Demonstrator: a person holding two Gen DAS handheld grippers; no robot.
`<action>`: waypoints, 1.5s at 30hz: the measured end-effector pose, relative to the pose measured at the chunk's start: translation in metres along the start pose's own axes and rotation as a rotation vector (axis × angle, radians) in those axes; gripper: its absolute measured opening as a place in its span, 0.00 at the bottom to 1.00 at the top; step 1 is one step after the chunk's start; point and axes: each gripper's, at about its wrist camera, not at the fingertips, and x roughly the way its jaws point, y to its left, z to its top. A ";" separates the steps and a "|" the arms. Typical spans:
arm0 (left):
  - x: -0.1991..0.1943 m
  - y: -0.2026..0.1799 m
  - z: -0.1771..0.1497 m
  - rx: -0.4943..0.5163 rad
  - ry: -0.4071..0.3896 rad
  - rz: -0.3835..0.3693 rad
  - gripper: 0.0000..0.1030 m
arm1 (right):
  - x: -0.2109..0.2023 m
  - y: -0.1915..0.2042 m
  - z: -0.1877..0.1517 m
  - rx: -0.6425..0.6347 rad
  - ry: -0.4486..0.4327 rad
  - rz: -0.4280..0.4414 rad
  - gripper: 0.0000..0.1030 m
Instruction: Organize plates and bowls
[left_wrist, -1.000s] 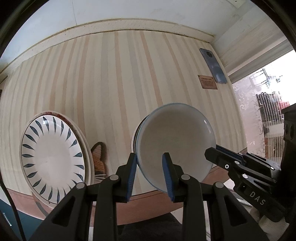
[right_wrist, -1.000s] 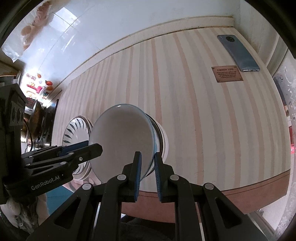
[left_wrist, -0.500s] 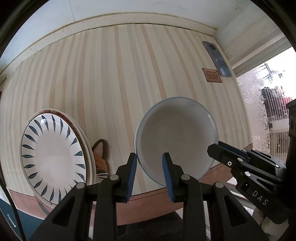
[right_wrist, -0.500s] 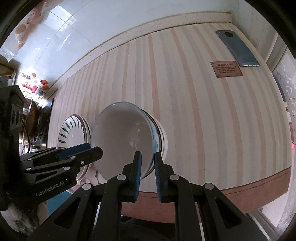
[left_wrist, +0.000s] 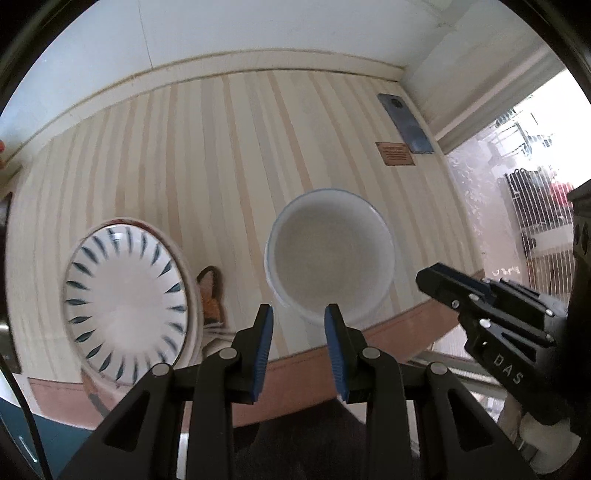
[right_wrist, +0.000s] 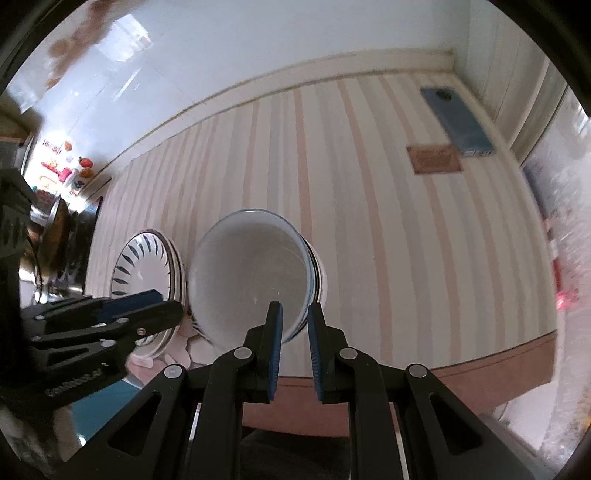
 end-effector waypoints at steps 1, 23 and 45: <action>-0.007 -0.001 -0.005 0.011 -0.009 0.006 0.26 | -0.007 0.005 -0.004 -0.012 -0.012 -0.007 0.15; -0.075 -0.010 -0.034 0.044 -0.083 -0.034 0.39 | -0.118 0.028 -0.051 -0.016 -0.127 -0.108 0.67; 0.084 0.051 0.063 -0.266 0.197 -0.282 0.42 | 0.059 -0.061 -0.004 0.261 0.125 0.311 0.78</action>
